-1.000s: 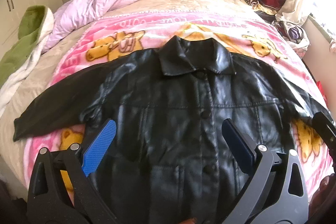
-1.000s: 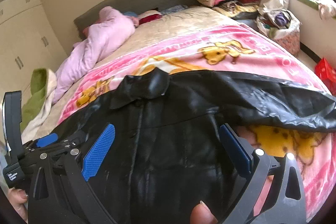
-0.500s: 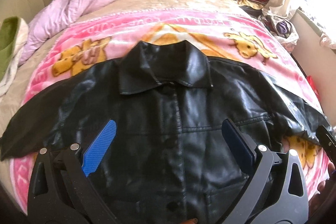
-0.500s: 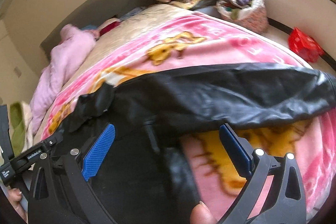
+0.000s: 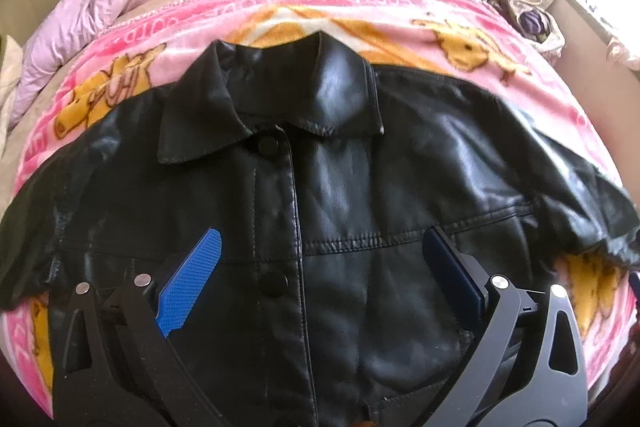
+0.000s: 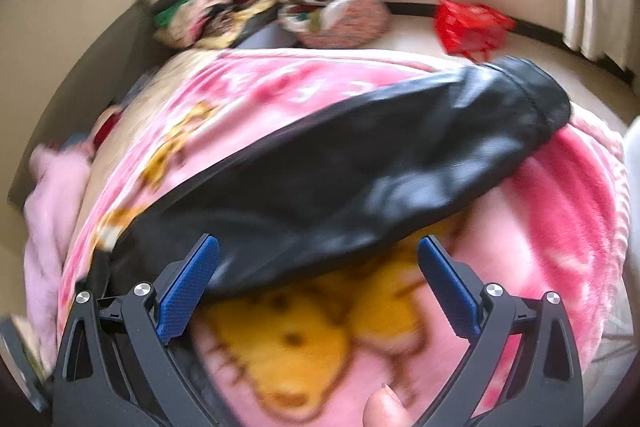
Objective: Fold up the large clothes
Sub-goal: 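Move the right tool to the jacket sleeve and grasp its cuff, then lift the sleeve with the right tool and fold it across the jacket front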
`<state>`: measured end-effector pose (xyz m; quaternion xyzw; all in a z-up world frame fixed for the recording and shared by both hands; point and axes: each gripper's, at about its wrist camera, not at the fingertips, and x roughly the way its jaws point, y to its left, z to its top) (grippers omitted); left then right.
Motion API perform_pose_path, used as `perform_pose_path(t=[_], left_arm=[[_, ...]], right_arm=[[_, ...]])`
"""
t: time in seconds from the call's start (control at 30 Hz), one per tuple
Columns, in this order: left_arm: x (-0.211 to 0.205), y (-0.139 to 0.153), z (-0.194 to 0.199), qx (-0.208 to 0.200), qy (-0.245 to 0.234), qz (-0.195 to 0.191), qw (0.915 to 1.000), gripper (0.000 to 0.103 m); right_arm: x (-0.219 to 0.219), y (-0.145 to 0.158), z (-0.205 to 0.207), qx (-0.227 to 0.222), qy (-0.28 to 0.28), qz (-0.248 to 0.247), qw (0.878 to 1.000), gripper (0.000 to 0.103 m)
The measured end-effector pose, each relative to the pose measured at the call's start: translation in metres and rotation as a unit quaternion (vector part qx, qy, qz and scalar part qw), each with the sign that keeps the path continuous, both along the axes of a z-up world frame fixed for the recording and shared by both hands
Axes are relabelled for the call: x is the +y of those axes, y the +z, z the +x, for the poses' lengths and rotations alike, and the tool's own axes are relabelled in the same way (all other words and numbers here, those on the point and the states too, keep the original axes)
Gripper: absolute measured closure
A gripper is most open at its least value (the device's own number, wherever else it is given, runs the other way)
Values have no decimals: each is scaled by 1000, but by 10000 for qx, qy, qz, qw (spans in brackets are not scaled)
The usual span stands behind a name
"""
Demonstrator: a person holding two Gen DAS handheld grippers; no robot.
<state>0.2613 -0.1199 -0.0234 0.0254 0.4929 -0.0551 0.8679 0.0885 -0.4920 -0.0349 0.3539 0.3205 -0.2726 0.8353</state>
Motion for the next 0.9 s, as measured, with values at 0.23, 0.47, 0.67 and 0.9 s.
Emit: perform_pose_path(t=[0.23, 0.47, 0.67, 0.9], left_arm=[[4, -11, -3, 156, -100, -77, 9998, 8], [19, 2, -1, 122, -88, -224, 9996, 8], [41, 18, 3, -24, 88, -225, 9997, 8], [71, 32, 6, -122, 349, -376, 9986, 8]], right_arm=[[-69, -36, 5, -214, -880, 1014, 9907, 4], [-104, -33, 9, -1370, -1292, 1717, 9670, 7], [-111, 7, 35, -1650, -1021, 1121, 9746, 86], [-57, 94, 72, -2258, 228, 78, 9739, 94]])
